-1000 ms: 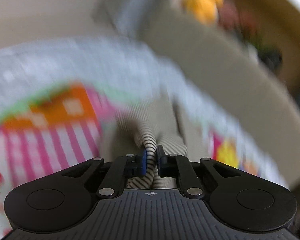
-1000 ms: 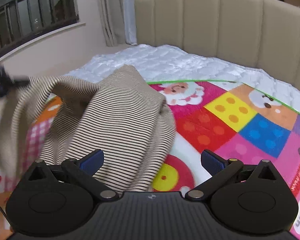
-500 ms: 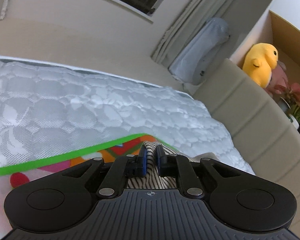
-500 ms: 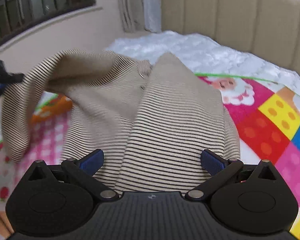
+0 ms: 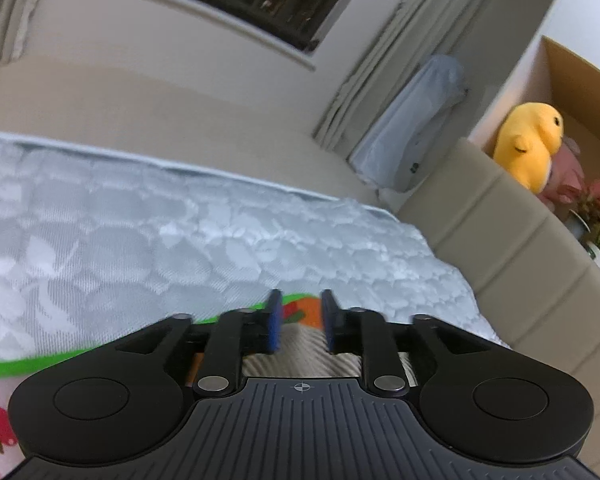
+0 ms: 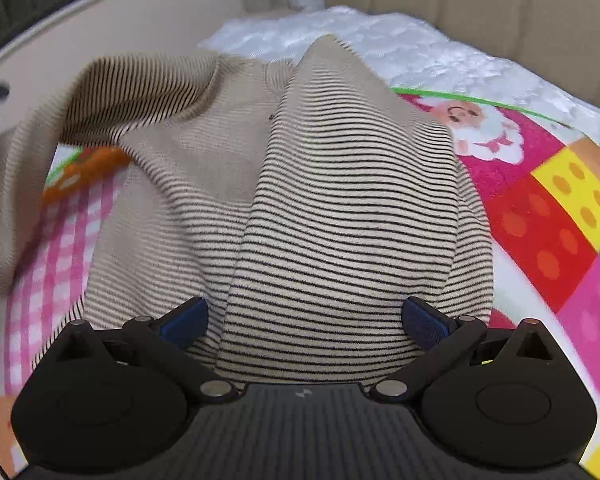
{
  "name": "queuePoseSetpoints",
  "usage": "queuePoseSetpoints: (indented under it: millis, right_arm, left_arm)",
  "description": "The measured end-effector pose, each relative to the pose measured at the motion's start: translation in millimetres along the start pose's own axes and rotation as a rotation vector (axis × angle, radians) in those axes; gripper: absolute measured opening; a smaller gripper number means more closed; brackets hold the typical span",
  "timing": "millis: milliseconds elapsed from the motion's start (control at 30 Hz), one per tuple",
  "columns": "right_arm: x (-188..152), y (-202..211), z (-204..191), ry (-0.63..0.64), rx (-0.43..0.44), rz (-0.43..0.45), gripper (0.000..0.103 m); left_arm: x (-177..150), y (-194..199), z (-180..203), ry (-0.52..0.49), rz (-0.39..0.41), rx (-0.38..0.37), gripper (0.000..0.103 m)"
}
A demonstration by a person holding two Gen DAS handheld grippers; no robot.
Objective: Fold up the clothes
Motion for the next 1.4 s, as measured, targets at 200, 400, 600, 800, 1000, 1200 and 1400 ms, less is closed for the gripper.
queuePoseSetpoints:
  millis: [200,400,600,800,1000,1200,1400]
  right_arm:
    - [11,19,8,0.036,0.007,0.052,0.083]
    - [24,27,25,0.121,-0.026,0.035,0.026]
    - [66,40,49,0.385,-0.253,0.114,0.0]
    - [127,50,110,0.393,-0.422,0.162,0.0]
    - [134,38,86,0.21,-0.157,0.169,0.048]
    - [97,-10,17,0.052,0.054,0.109,0.062]
    - [79,-24,14,0.426,-0.132,0.074,0.015]
  left_arm:
    - [-14,0,12,-0.065,-0.034,-0.03,0.048]
    - [-30,-4,24,-0.114,-0.082,-0.056,0.059]
    - [-40,-4,34,-0.166,-0.101,-0.093,0.071]
    - [-60,-6,54,-0.288,-0.127,-0.127,0.08]
    - [-71,-21,82,-0.421,-0.106,-0.122,0.087]
    - [-61,-33,95,-0.577,0.117,0.064,0.091]
    - [-63,-72,107,-0.787,0.145,0.119,0.042]
Point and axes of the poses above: each gripper's, at about its wrist camera, not at the fingertips, and y roughly against the way its jaws point, z to its right, x to its top, the point moved 6 cm from there along -y, roughly the way its jaws point, and after that the axes turned 11 degrees about x, right-handed, at the moved point
